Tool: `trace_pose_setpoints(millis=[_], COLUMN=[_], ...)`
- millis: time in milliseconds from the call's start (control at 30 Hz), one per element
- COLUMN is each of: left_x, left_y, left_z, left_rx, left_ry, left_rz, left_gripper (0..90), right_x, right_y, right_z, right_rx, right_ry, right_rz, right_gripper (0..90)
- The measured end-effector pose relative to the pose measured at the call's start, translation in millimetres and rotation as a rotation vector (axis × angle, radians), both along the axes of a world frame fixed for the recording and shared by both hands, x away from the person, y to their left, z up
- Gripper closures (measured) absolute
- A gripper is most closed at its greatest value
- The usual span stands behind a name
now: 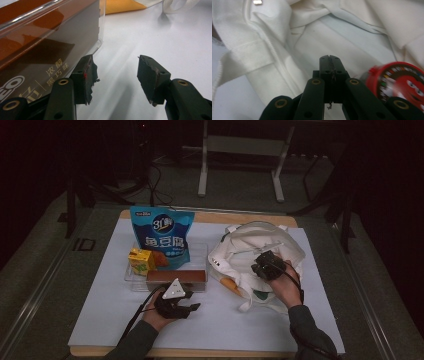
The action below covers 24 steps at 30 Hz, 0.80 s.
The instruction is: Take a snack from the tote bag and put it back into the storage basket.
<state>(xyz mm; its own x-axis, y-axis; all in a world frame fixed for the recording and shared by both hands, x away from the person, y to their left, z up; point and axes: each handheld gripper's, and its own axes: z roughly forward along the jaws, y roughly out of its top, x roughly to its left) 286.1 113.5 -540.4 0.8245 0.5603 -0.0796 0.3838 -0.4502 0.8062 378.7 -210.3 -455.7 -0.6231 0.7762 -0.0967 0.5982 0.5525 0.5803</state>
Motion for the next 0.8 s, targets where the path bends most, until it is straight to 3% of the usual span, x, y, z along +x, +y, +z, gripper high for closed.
trace_pose_setpoints(millis=[433,800], left_x=[0.1,0.1], left_y=[-0.1,-0.3], left_z=[-0.1,-0.1], left_rx=[0.001,0.003], left_ry=[0.000,0.001], left_rz=[-0.001,-0.001], left_gripper=[47.1,47.0], right_x=[2.5,0.0], right_y=[-25.3,-37.5], right_z=[10.2,11.2], right_rx=[0.014,-0.003], right_ry=[-0.016,-0.003], right_rz=[-0.071,-0.087], right_gripper=[90.0,90.0])
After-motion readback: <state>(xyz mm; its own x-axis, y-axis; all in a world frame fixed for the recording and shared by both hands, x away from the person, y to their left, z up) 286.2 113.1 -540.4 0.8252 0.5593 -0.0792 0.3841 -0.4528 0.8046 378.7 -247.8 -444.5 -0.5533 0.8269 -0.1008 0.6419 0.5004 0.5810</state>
